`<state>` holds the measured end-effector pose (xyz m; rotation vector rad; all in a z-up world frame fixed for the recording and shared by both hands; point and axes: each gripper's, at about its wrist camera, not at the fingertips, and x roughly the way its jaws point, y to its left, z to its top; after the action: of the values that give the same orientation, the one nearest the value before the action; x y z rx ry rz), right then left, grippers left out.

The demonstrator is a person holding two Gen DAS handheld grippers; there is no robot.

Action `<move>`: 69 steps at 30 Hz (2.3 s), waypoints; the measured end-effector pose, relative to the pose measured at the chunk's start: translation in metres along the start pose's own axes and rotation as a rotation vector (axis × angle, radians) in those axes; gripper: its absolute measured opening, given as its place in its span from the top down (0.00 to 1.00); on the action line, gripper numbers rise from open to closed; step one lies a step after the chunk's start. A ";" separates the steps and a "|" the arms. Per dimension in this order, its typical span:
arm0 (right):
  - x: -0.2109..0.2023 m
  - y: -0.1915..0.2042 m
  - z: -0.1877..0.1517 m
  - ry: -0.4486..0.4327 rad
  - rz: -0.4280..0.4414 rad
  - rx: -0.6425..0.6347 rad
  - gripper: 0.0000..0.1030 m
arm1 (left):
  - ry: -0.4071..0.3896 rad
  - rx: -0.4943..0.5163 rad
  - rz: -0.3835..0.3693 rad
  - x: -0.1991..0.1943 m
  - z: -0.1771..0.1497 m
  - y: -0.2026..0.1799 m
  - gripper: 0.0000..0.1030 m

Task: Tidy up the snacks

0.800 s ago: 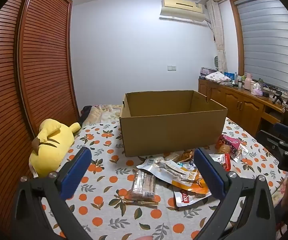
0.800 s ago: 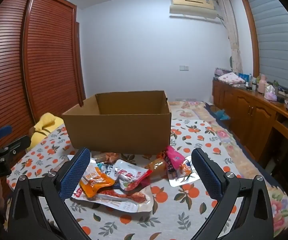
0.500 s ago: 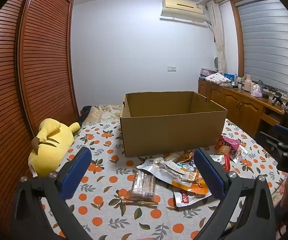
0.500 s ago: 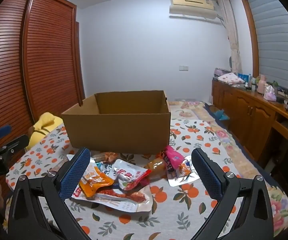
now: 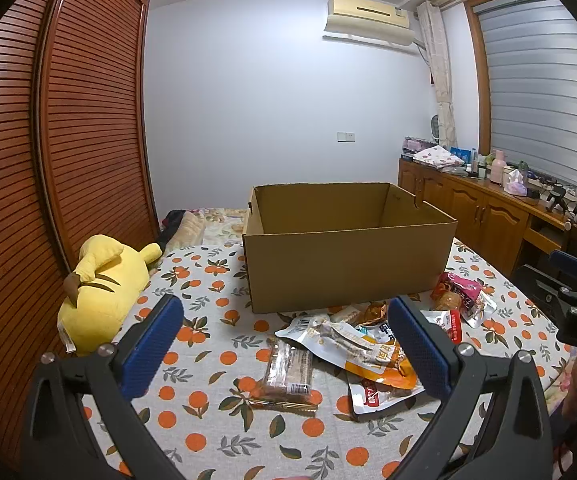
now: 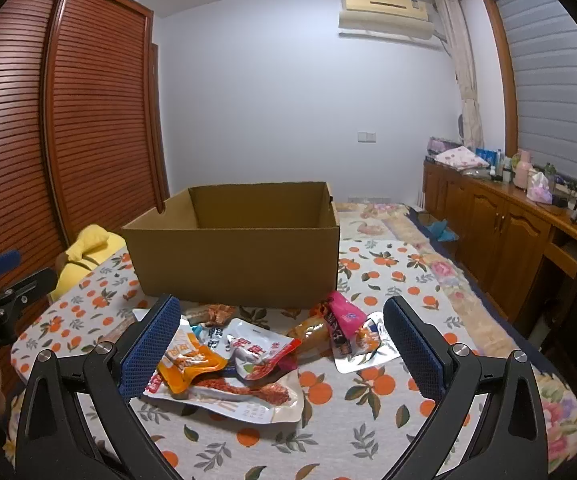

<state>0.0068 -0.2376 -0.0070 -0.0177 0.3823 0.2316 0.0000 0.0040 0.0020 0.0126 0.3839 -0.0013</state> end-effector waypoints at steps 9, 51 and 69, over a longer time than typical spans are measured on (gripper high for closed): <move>0.000 0.000 0.000 -0.001 0.002 0.002 0.00 | -0.001 0.001 0.002 0.000 0.000 0.000 0.00; -0.002 0.005 -0.001 0.008 0.009 -0.008 0.00 | 0.003 0.003 -0.017 -0.002 0.000 -0.003 0.00; 0.014 0.000 -0.013 0.060 0.013 -0.004 0.00 | 0.082 0.005 -0.035 0.022 -0.020 0.003 0.00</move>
<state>0.0145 -0.2358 -0.0242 -0.0265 0.4416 0.2449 0.0130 0.0073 -0.0243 0.0110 0.4656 -0.0367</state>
